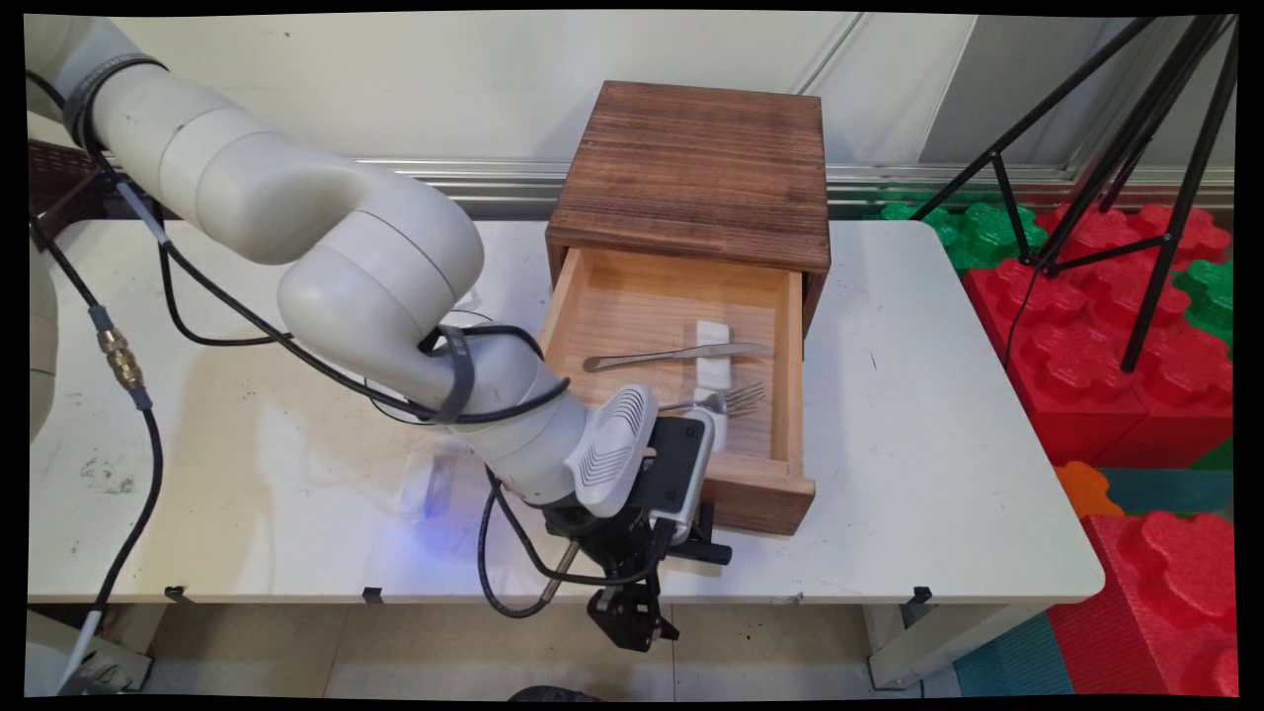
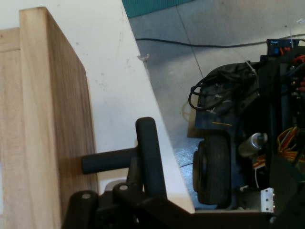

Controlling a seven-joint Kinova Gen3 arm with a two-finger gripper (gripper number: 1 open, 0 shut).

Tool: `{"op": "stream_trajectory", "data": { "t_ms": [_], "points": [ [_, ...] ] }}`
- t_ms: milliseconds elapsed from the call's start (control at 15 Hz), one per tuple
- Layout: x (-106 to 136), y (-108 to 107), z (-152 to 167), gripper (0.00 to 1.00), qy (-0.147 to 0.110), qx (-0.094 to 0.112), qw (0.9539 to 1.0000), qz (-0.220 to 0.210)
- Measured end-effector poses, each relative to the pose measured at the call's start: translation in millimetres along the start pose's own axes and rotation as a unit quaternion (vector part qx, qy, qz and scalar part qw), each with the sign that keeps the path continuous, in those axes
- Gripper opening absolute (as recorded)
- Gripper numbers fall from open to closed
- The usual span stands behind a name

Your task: Open the drawer

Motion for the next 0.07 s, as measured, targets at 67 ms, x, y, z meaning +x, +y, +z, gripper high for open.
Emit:
{"op": "stream_trajectory", "data": {
  "t_ms": [67],
  "points": [
    [-0.1, 0.5, -0.6, 1.00, 0.000, 0.000, 1.0000, 0.000]
  ]
}}
